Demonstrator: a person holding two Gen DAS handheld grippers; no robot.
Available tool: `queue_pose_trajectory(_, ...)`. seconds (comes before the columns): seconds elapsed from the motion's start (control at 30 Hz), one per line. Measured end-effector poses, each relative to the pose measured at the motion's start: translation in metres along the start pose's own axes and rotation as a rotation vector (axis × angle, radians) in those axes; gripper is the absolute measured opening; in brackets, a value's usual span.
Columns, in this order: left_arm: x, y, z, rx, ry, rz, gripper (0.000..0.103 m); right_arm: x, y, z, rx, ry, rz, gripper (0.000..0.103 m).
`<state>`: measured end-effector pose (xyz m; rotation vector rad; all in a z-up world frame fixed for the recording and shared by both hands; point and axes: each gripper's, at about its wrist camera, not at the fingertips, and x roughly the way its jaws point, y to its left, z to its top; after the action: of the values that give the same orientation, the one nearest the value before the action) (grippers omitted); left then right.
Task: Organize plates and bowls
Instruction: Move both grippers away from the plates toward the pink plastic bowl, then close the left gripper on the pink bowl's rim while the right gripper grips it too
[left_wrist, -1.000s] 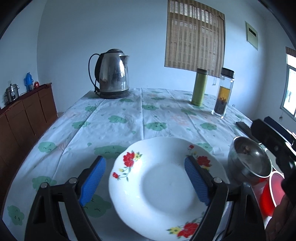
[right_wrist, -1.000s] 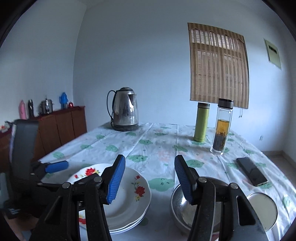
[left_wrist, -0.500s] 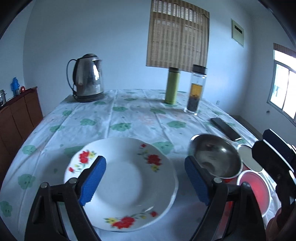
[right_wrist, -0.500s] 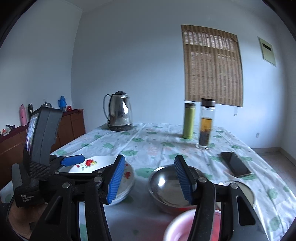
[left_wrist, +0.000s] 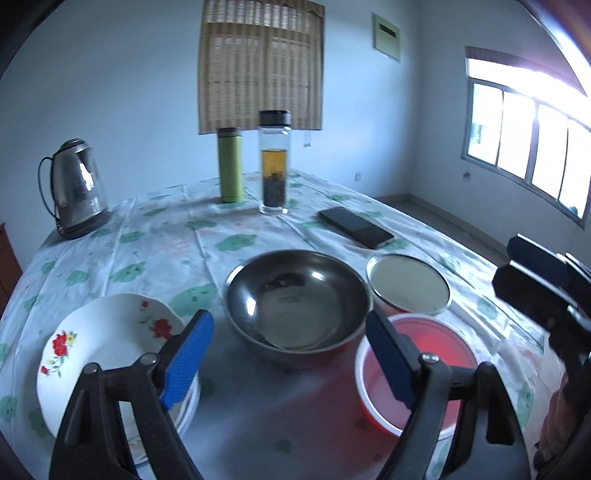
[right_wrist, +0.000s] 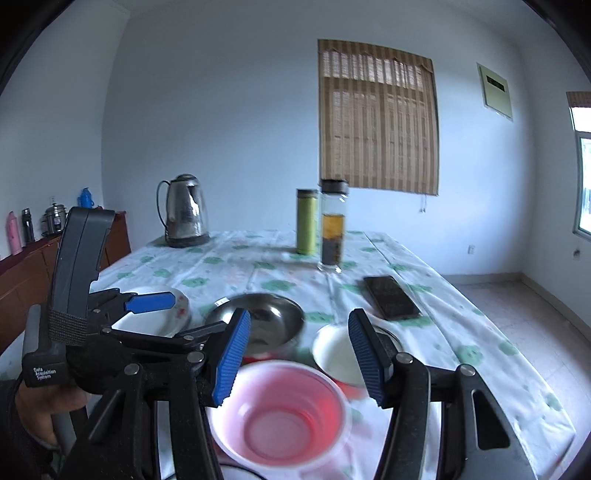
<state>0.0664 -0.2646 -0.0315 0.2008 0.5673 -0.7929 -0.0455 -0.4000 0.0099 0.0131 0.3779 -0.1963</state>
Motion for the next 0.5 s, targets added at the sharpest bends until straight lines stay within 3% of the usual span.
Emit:
queue_pose_trajectory(0.1,0.0,-0.004,-0.006,0.005,0.012,-0.034,0.077,-0.007,-0.012,-0.009,-0.001,0.03,-0.027,0.058)
queue_pose_trajectory(0.17,0.001,-0.006,-0.009,0.015,0.029,-0.059,0.065,-0.007,-0.021,-0.015,-0.001,0.06,-0.047,0.058)
queue_pose_trajectory(0.33,0.005,-0.012,-0.015,0.03,0.073,-0.1,0.048,0.004,-0.034,-0.033,0.002,0.135,-0.073,0.058)
queue_pose_trajectory(0.5,0.006,-0.014,-0.018,0.03,0.099,-0.136,0.048,0.017,-0.041,-0.045,0.034,0.206,-0.033,0.048)
